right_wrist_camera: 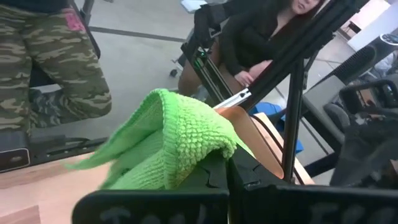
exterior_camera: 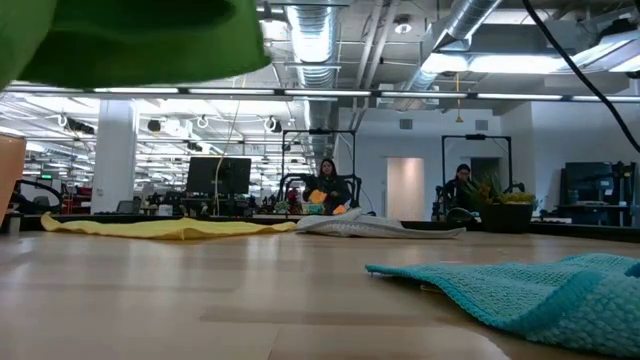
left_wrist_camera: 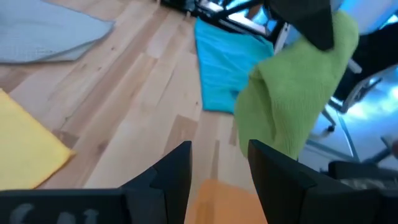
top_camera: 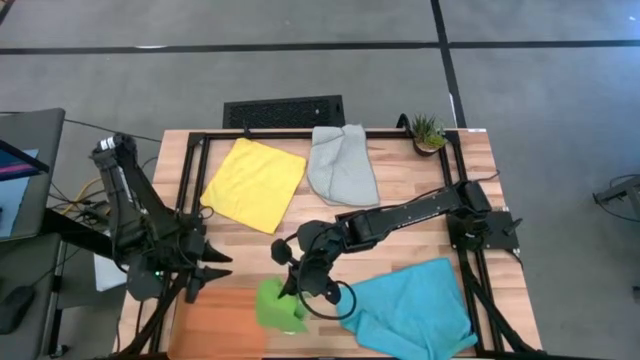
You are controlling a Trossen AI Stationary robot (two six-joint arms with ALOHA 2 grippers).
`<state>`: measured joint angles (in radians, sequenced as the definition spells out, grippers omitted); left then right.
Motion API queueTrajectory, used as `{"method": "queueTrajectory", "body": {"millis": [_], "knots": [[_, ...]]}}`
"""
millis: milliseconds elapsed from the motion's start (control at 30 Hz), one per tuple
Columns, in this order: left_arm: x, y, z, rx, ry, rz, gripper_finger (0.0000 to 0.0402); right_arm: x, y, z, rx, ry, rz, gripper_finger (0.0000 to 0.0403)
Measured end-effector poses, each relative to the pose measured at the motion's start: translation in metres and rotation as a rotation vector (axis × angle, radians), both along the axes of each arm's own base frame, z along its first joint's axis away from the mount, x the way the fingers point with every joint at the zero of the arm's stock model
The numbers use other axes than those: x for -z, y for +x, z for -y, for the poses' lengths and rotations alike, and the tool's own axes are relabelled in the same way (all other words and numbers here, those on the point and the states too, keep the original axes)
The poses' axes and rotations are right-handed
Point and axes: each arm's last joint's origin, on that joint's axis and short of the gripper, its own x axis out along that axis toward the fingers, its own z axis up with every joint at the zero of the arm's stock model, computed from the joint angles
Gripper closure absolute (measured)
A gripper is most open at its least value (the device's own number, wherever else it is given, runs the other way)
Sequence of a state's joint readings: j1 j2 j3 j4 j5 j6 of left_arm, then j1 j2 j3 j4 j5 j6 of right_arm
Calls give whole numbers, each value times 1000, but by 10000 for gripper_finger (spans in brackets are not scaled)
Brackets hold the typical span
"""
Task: Fold microfiber towels
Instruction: Put the folded green towel into the orange bin
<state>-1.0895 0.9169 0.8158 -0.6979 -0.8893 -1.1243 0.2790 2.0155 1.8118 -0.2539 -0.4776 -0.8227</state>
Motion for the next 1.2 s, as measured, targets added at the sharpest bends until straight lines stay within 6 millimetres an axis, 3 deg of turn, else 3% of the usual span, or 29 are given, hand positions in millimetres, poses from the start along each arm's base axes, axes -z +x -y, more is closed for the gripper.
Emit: {"method": "queueTrajectory", "body": {"millis": [400, 633, 1200], "knots": [[-8, 51, 1, 251, 95, 22, 252, 0, 0, 0, -2, -1, -2, 402], [-11, 69, -15, 317, 136, 38, 252, 1, -1, -1, -6, -1, -10, 402], [1, 110, -35, 566, -4, -9, 252, 2, -1, -1, -16, -20, -8, 402]]}}
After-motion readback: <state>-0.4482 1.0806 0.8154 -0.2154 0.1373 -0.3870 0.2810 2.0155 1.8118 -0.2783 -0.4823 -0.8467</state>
